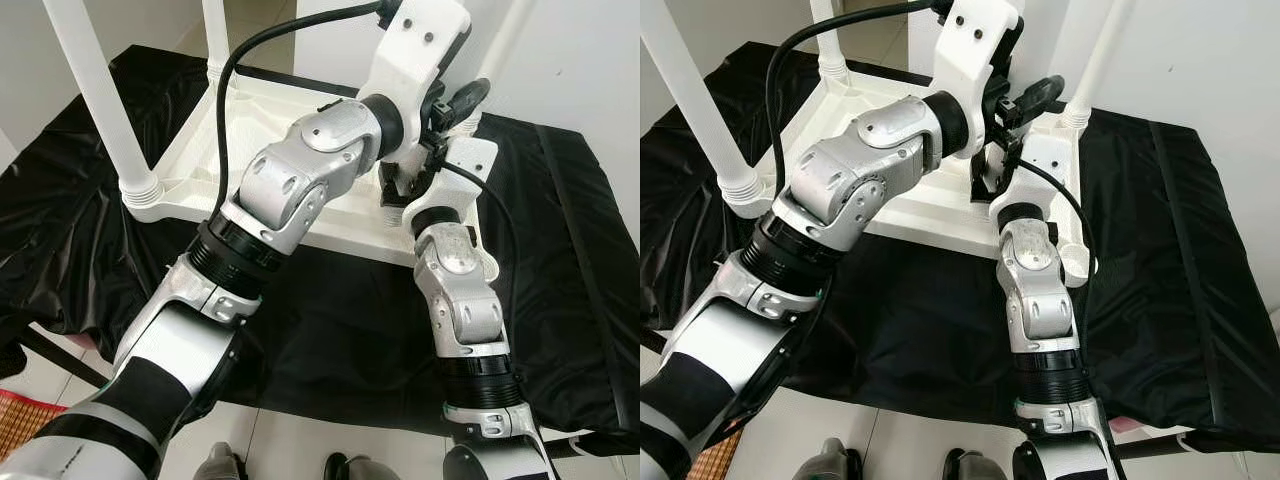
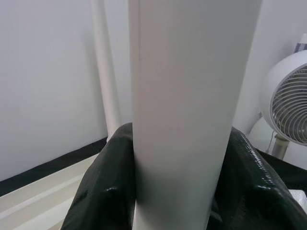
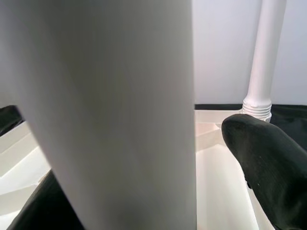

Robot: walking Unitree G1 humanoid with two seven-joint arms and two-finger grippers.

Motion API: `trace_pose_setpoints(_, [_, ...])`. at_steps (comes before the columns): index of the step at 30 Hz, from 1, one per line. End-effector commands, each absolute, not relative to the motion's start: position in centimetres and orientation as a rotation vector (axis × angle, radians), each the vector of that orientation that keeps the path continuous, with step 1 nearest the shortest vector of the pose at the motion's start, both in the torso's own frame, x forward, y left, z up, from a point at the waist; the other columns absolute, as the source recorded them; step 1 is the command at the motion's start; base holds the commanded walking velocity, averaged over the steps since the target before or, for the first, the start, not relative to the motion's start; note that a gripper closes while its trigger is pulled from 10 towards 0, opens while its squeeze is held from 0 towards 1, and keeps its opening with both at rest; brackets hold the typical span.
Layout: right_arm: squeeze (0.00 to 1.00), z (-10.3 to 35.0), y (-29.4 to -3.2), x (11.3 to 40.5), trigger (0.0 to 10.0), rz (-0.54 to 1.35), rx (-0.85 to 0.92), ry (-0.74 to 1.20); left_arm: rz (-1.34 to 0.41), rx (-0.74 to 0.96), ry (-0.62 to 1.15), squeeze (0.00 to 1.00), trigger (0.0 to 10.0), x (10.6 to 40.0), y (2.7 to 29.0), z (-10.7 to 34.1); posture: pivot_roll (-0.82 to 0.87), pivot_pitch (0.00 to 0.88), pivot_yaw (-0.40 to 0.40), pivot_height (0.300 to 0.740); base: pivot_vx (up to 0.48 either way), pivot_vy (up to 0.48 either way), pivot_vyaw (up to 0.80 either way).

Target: Building children table

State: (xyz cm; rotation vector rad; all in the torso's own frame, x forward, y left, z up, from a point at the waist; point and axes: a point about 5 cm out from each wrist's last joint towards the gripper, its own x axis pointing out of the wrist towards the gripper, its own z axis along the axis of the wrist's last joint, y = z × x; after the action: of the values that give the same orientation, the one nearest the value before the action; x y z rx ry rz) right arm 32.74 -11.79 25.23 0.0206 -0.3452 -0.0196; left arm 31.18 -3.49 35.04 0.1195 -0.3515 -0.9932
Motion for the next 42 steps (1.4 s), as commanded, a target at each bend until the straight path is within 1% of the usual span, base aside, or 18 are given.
trace_pose_setpoints(1, [0.00, 25.5, -11.7, 32.6, 7.7, -0.030, 0.019, -0.351, -0.850, 0.098, -0.377, 0.00, 10.0, 31.3, -3.3, 35.7, 0.06, 0.162, -0.064, 0.740, 0.000, 0.000, 0.00])
trace_pose_setpoints(2, [0.00, 25.7, -11.6, 32.5, 5.3, -0.030, 0.016, -0.356, -0.853, 0.098, -0.378, 0.00, 10.0, 31.3, -3.4, 35.6, 0.06, 0.157, -0.069, 0.740, 0.000, 0.000, 0.00])
trace_pose_setpoints(3, [0.00, 25.7, -11.5, 32.5, 3.9, -0.033, 0.013, -0.356, -0.854, 0.098, -0.380, 0.00, 10.0, 31.2, -3.4, 35.6, 0.06, 0.155, -0.070, 0.740, 0.000, 0.000, 0.00])
trace_pose_setpoints(4, [0.00, 25.7, -11.5, 32.5, 3.9, -0.033, 0.013, -0.356, -0.854, 0.098, -0.380, 0.00, 10.0, 31.2, -3.4, 35.6, 0.06, 0.155, -0.070, 0.740, 0.000, 0.000, 0.00])
trace_pose_setpoints(5, [0.00, 25.6, -11.4, 32.5, 2.8, -0.033, 0.013, -0.353, -0.855, 0.099, -0.382, 0.00, 10.0, 31.2, -3.5, 35.6, 0.06, 0.155, -0.070, 0.740, 0.000, 0.000, 0.00])
trace_pose_setpoints(6, [0.00, 25.6, -11.3, 32.5, 2.8, -0.035, 0.012, -0.350, -0.855, 0.099, -0.383, 0.00, 10.0, 31.2, -3.5, 35.6, 0.06, 0.155, -0.070, 0.740, 0.000, 0.000, 0.00])
trace_pose_setpoints(7, [0.00, 25.5, -11.2, 32.5, 0.0, -0.032, 0.009, -0.345, -0.855, 0.101, -0.385, 0.00, 10.0, 31.1, -3.5, 35.7, 0.06, 0.154, -0.073, 0.740, 0.000, 0.000, 0.00])
trace_pose_setpoints(21, [0.00, 24.4, -10.9, 32.6, 0.0, -0.004, -0.024, -0.284, -0.853, 0.122, -0.397, 0.00, 10.0, 30.9, -3.7, 35.7, 0.06, 0.142, -0.080, 0.740, 0.000, 0.000, 0.00])
trace_pose_setpoints(22, [0.00, 24.5, -10.9, 32.6, 3.6, -0.004, -0.024, -0.284, -0.863, 0.135, -0.408, 0.00, 10.0, 30.8, -3.8, 35.7, 0.06, 0.140, -0.080, 0.740, 0.000, 0.000, 0.00])
trace_pose_setpoints(23, [0.00, 24.5, -11.0, 32.7, 10.0, -0.011, -0.022, -0.284, -0.880, 0.127, -0.408, 1.00, 10.0, 30.6, -4.0, 35.6, 0.06, 0.138, -0.078, 0.740, 0.000, 0.000, 0.00])
trace_pose_setpoints(33, [0.00, 24.6, -11.7, 32.9, 10.0, -0.052, -0.017, -0.273, -0.922, 0.063, -0.405, 1.00, 10.0, 30.2, -4.1, 36.0, 0.07, 0.151, -0.075, 0.740, 0.000, 0.000, 0.00])
trace_pose_setpoints(34, [0.00, 24.6, -11.9, 33.0, 10.0, -0.062, -0.012, -0.272, -0.940, 0.042, -0.403, 0.00, 10.0, 30.0, -4.0, 36.1, 0.07, 0.153, -0.072, 0.740, 0.000, 0.000, 0.00])
trace_pose_setpoints(36, [0.00, 24.6, -12.0, 33.0, 10.0, -0.069, -0.009, -0.273, -0.954, 0.028, -0.402, 0.00, 10.0, 29.9, -4.0, 36.2, 0.07, 0.153, -0.072, 0.740, 0.000, 0.000, 0.00])
trace_pose_setpoints(38, [0.00, 24.9, -12.7, 33.1, 10.0, -0.106, 0.002, -0.282, -0.998, -0.033, -0.397, 0.00, 10.0, 29.8, -3.5, 36.4, 0.06, 0.156, -0.066, 0.740, 0.000, 0.000, 0.00])
trace_pose_setpoints(40, [0.00, 25.0, -12.9, 33.1, 10.0, -0.122, 0.006, -0.287, -1.006, -0.046, -0.398, 0.00, 10.0, 29.8, -3.2, 36.5, 0.06, 0.156, -0.066, 0.740, 0.000, 0.000, 0.00])
trace_pose_setpoints(42, [0.00, 25.2, -13.8, 33.1, 10.0, -0.160, 0.015, -0.298, -1.002, -0.049, -0.384, 0.00, 10.0, 30.3, -2.5, 36.2, 0.06, 0.157, -0.062, 0.740, 0.000, 0.000, 0.00])
